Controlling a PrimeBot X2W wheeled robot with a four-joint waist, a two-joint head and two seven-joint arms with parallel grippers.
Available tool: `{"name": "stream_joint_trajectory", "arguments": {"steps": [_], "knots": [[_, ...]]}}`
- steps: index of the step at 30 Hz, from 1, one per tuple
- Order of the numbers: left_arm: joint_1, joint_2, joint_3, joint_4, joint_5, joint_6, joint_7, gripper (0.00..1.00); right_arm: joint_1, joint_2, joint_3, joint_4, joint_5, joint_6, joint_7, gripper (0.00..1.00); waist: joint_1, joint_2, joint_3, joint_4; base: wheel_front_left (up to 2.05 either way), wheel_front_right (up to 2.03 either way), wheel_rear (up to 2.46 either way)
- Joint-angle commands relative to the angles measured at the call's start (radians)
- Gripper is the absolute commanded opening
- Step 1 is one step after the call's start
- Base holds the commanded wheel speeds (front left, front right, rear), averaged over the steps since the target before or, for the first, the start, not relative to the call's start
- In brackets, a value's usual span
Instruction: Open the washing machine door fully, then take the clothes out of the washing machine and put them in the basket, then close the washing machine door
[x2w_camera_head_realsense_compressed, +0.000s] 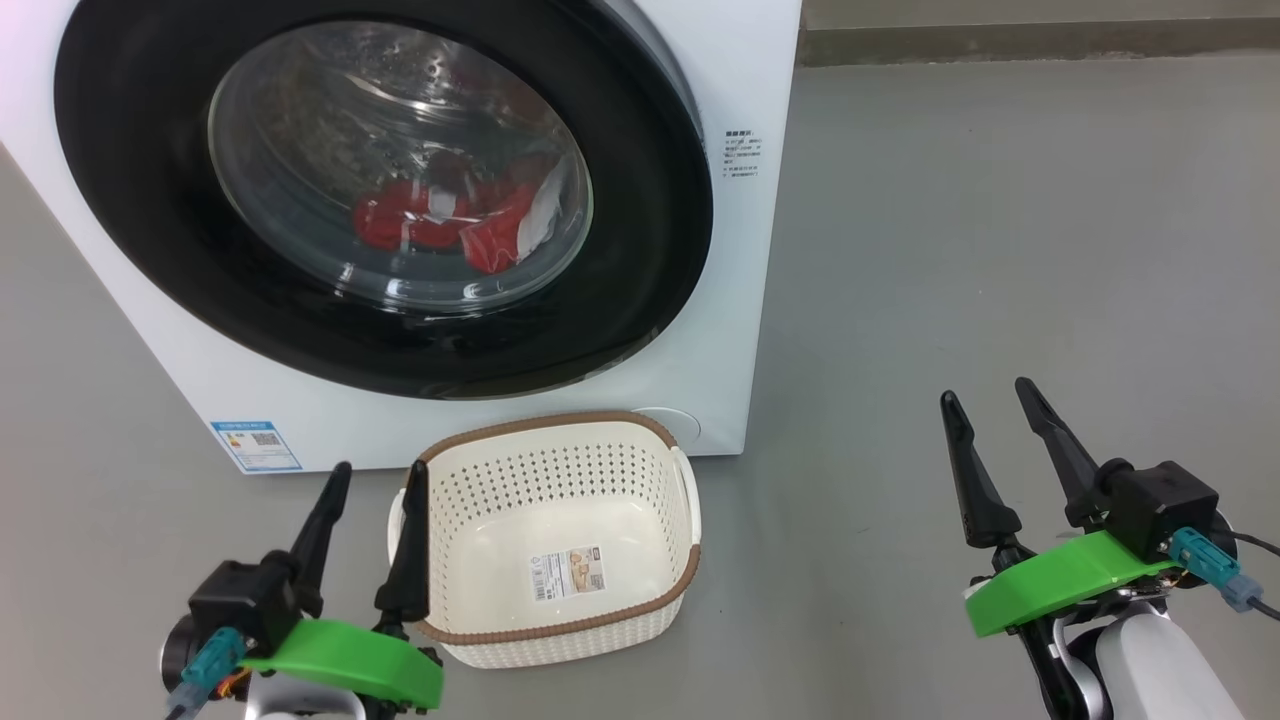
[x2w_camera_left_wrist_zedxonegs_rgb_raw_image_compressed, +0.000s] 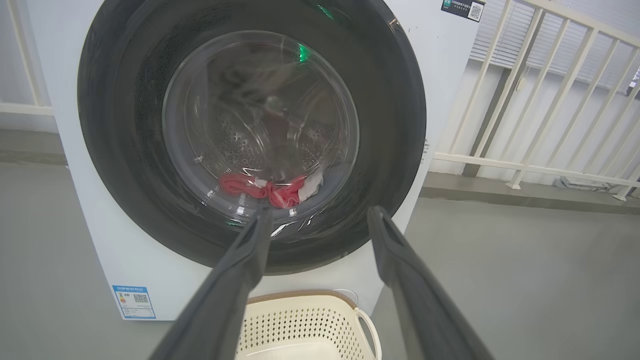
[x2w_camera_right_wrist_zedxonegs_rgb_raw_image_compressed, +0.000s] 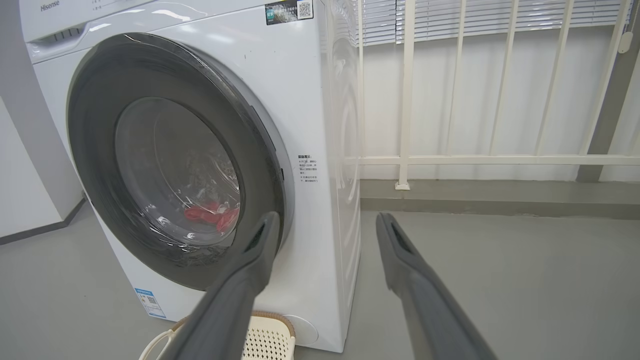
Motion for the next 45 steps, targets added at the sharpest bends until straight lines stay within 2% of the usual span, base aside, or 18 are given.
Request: {"name": "stream_joint_trajectory", "arguments": {"steps": [1, 8, 27, 28, 29, 31, 32, 41, 44, 45], "knots": [[-0.053, 0.022, 0.024, -0.023, 0.04, 0.004, -0.018, 1.0, -0.046, -0.011, 0.027, -0.03, -0.036, -0.001, -0.016, 1.0, 0.0, -0.0001, 0.0, 0.0, 0.0, 0.0, 0.0], [-0.065, 0.023, 0.024, -0.014, 0.108, 0.001, -0.037, 1.0, -0.053, -0.01, 0.033, -0.028, -0.099, -0.001, -0.035, 1.0, -0.0001, -0.0001, -0.002, 0.002, 0.0, 0.0, 0.0], [-0.065, 0.023, 0.028, -0.024, 0.1, -0.009, -0.037, 1.0, -0.054, -0.001, 0.024, -0.021, -0.085, -0.001, -0.035, 1.0, -0.0001, -0.0001, 0.009, 0.005, 0.0, 0.0, 0.0], [-0.065, 0.023, 0.027, -0.025, 0.098, -0.01, -0.037, 1.0, -0.053, -0.001, 0.025, -0.021, -0.081, -0.001, -0.035, 0.96, -0.0001, -0.0001, 0.01, 0.008, 0.0, 0.0, 0.0], [-0.066, 0.023, 0.027, -0.026, 0.097, -0.01, -0.037, 1.0, -0.053, -0.002, 0.026, -0.021, -0.074, -0.001, -0.035, 0.55, -0.0001, -0.0001, 0.014, 0.011, 0.0, 0.0, 0.0], [-0.069, 0.023, 0.024, -0.032, 0.094, -0.012, -0.037, 1.0, -0.058, -0.005, 0.029, -0.022, -0.059, -0.001, -0.035, 0.22, -0.0001, -0.0001, 0.025, 0.018, 0.0, 0.0, 0.0], [-0.071, 0.023, 0.023, -0.037, 0.093, -0.012, -0.037, 1.0, -0.063, -0.007, 0.031, -0.023, -0.049, -0.001, -0.035, 0.0, -0.0001, -0.0001, 0.033, 0.022, 0.0, 0.0, 0.0], [-0.104, 0.023, 0.021, -0.086, 0.078, -0.008, -0.037, 1.0, -0.167, -0.026, 0.029, -0.047, 0.154, -0.001, -0.035, 0.0, -0.0001, -0.0001, 0.137, 0.058, 0.0, 0.0, 0.0], [-0.119, 0.023, 0.013, -0.109, 0.073, -0.007, -0.037, 1.0, -0.216, -0.038, 0.027, -0.055, 0.255, -0.001, -0.035, 0.0, -0.0001, -0.0001, 0.174, 0.071, 0.0, 0.0, 0.0], [-0.129, 0.023, 0.011, -0.124, 0.071, -0.002, -0.037, 1.0, -0.251, -0.044, 0.027, -0.052, 0.338, -0.001, -0.035, 0.0, -0.0001, -0.0001, 0.197, 0.079, 0.0, 0.0, 0.0]]}}
